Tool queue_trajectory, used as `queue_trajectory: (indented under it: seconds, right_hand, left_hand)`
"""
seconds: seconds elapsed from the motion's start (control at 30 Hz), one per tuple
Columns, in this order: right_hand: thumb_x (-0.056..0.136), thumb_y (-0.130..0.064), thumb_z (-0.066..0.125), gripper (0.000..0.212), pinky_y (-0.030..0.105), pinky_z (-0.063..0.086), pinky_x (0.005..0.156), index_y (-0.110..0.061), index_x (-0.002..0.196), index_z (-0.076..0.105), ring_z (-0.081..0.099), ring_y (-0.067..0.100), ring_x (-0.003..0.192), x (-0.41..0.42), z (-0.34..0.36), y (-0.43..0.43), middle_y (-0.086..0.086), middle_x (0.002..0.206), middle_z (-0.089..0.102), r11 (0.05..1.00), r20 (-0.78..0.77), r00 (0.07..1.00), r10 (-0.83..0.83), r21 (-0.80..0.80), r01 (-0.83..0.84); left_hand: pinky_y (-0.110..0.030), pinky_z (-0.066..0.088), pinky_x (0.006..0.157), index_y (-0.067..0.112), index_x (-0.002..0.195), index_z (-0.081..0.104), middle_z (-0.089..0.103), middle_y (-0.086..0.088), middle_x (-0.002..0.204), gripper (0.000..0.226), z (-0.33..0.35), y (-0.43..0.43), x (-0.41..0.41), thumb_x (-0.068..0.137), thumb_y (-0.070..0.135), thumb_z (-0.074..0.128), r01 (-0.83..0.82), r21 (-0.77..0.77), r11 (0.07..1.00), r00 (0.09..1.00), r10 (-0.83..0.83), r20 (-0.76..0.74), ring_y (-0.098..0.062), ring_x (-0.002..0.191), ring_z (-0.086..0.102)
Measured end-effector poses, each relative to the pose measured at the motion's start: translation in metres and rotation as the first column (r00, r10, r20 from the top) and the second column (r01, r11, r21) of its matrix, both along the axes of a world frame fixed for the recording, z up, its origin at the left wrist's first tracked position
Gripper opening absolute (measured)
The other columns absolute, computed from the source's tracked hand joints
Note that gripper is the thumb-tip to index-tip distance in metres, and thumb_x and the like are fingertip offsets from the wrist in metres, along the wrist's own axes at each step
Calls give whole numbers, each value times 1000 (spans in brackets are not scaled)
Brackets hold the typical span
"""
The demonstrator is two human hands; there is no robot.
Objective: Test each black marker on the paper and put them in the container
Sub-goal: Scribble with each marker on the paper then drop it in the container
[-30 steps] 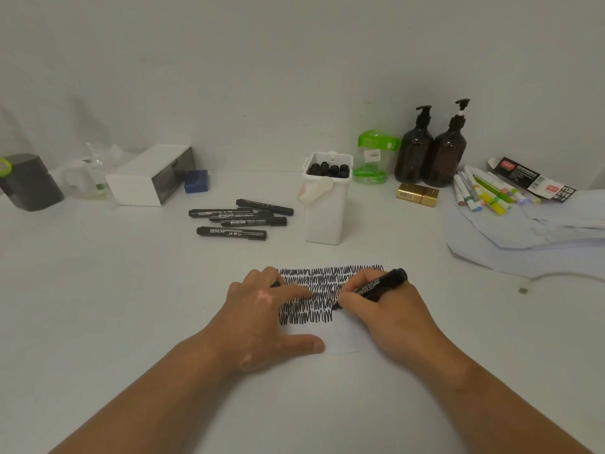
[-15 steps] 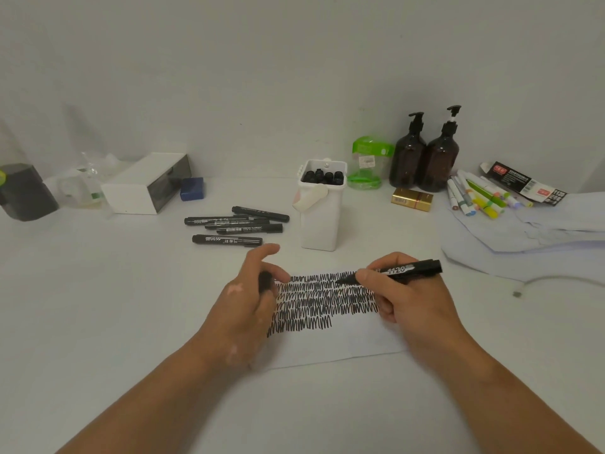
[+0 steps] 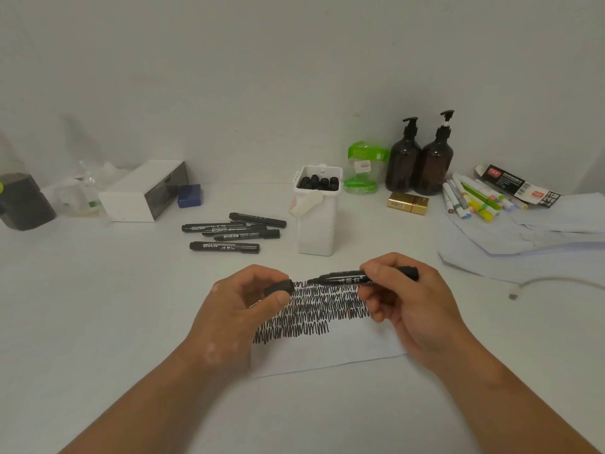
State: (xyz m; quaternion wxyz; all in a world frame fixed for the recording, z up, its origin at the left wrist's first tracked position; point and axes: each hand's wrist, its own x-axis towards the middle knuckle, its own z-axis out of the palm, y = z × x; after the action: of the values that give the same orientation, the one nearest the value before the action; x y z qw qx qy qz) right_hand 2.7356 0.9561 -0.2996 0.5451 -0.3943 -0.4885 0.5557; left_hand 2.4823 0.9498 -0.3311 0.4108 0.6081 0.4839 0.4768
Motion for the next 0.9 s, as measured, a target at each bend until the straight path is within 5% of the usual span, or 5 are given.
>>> queue_trajectory:
  seconds: [0.27, 0.4, 0.47, 0.7, 0.9]
  right_hand:
    - [80, -23, 74, 9, 26, 51, 51, -17, 85, 79, 66, 21, 59, -12, -4, -8, 17, 76, 76, 990, 136, 981, 139, 11, -141]
    - [82, -23, 72, 9, 25, 51, 52, -22, 89, 78, 66, 18, 60, -15, 0, -12, 13, 79, 78, 985, 217, 965, 150, 53, -165]
    - [84, -25, 70, 8, 27, 49, 49, -23, 88, 76, 61, 17, 56, -19, 0, -15, 9, 75, 76, 981, 271, 952, 143, 86, -172]
    - [74, -23, 68, 8, 23, 34, 44, -19, 67, 66, 42, 16, 43, -39, -5, -18, 0, 50, 54, 990, 244, 967, -78, 137, 45]
    - [73, -25, 68, 12, 23, 35, 49, -22, 63, 62, 43, 11, 42, -42, -3, -20, -4, 48, 54, 976, 267, 952, -152, 191, 103]
  left_hand:
    - [-20, 51, 69, 27, 95, 74, 75, -1, 90, 20, 1, -6, 9, 77, 35, 78, 155, 12, 988, 985, -155, 81, -11, 75, 66]
    - [-39, 39, 65, 13, 90, 63, 60, -7, 71, 26, 2, -8, 13, 80, 36, 70, 195, -18, 981, 950, -185, 251, -25, 66, 51]
    - [-35, 39, 61, 12, 86, 56, 55, -10, 68, 27, 3, -10, 19, 81, 36, 67, 223, -59, 973, 909, -186, 372, -25, 61, 47]
    - [-32, 18, 52, 18, 74, 44, 22, 3, 57, 27, 4, -16, 39, 93, 36, 51, 78, -89, 993, 930, -40, 365, -19, 49, 21]
    - [-38, 15, 54, 17, 73, 42, 22, 4, 57, 27, 8, -20, 42, 92, 34, 52, 61, -80, 995, 934, -29, 356, -20, 49, 21]
